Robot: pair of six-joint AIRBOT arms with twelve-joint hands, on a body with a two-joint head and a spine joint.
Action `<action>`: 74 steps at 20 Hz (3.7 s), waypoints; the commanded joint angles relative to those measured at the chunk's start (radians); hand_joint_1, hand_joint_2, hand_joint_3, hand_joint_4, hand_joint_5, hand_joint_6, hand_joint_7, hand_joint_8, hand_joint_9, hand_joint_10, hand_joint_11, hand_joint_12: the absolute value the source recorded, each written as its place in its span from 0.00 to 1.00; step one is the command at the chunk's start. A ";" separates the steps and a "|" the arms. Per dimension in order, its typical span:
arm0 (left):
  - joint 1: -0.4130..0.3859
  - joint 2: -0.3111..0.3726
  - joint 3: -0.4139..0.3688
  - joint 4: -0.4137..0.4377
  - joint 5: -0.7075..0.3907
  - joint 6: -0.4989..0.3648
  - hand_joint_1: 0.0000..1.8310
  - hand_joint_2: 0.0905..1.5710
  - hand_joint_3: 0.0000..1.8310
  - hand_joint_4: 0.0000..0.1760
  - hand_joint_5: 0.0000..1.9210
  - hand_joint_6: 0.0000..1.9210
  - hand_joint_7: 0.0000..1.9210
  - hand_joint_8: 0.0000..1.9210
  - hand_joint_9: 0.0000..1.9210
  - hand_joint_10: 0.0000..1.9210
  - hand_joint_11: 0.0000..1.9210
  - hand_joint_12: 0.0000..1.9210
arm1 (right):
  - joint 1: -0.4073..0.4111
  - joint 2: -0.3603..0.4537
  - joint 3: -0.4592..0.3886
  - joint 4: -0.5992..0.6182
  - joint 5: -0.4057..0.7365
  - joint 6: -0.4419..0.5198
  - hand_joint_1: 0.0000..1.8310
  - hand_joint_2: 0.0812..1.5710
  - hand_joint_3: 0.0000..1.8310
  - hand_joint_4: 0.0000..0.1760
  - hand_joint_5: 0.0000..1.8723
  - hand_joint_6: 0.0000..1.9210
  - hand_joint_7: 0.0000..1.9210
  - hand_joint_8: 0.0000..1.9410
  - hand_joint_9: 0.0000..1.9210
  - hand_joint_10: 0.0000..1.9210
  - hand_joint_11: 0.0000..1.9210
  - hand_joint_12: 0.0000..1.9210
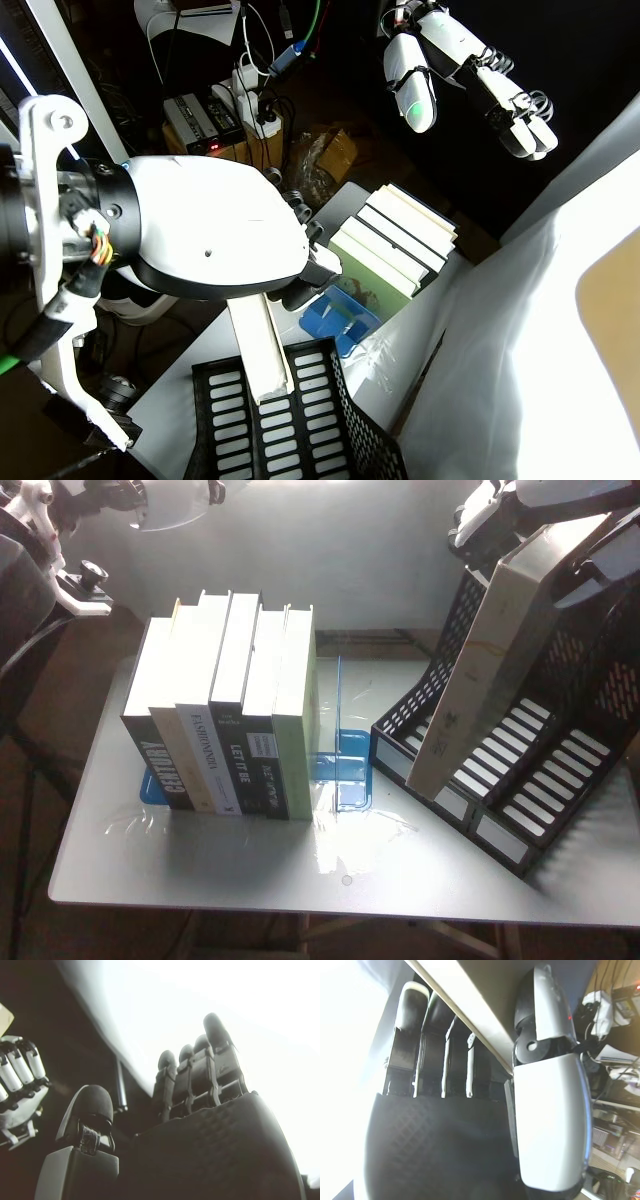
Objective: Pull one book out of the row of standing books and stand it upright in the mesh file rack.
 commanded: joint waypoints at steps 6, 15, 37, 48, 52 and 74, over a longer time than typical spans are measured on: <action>-0.004 0.010 -0.004 -0.013 -0.139 -0.007 0.11 0.92 0.00 0.00 0.06 0.00 0.01 0.00 0.00 0.00 0.00 0.10 | -0.010 -0.041 0.049 -0.041 -0.121 0.002 0.58 0.85 0.00 0.00 0.29 0.83 0.26 0.47 0.30 0.60 0.18 0.90; 0.014 0.013 -0.012 -0.019 -0.159 -0.017 0.08 0.92 0.00 0.00 0.03 0.00 0.01 0.00 0.00 0.00 0.00 0.18 | -0.078 -0.148 0.188 -0.075 -0.200 0.028 0.76 0.74 0.00 0.00 0.41 0.60 0.44 0.62 0.44 0.74 0.30 0.92; 0.071 -0.004 -0.006 -0.043 -0.244 -0.074 0.08 0.90 0.00 0.13 0.03 0.00 0.02 0.00 0.00 0.00 0.00 0.00 | -0.125 -0.308 0.407 -0.117 -0.287 0.042 0.80 0.77 0.00 0.00 0.37 0.71 0.39 0.64 0.39 0.73 0.27 0.98; 0.089 -0.039 0.025 -0.034 -0.270 -0.122 0.04 0.91 0.00 0.21 0.03 0.00 0.00 0.00 0.00 0.00 0.00 0.00 | -0.125 -0.348 0.489 -0.347 -0.321 0.144 0.73 0.78 0.00 0.00 0.34 0.74 0.39 0.70 0.37 0.81 0.24 0.86; 0.091 -0.047 0.031 -0.029 -0.277 -0.135 0.05 0.91 0.00 0.23 0.03 0.00 0.01 0.00 0.00 0.00 0.00 0.00 | -0.131 -0.369 0.515 -0.362 -0.335 0.146 0.80 0.77 0.00 0.00 0.34 0.69 0.38 0.66 0.39 0.74 0.29 0.97; 0.126 -0.050 0.017 -0.036 -0.319 -0.162 0.05 0.91 0.00 0.18 0.03 0.00 0.02 0.00 0.00 0.00 0.00 0.00 | -0.174 -0.277 0.359 -0.445 -0.431 0.308 0.26 0.71 0.01 0.00 0.00 0.00 0.00 0.00 0.00 0.00 0.00 0.00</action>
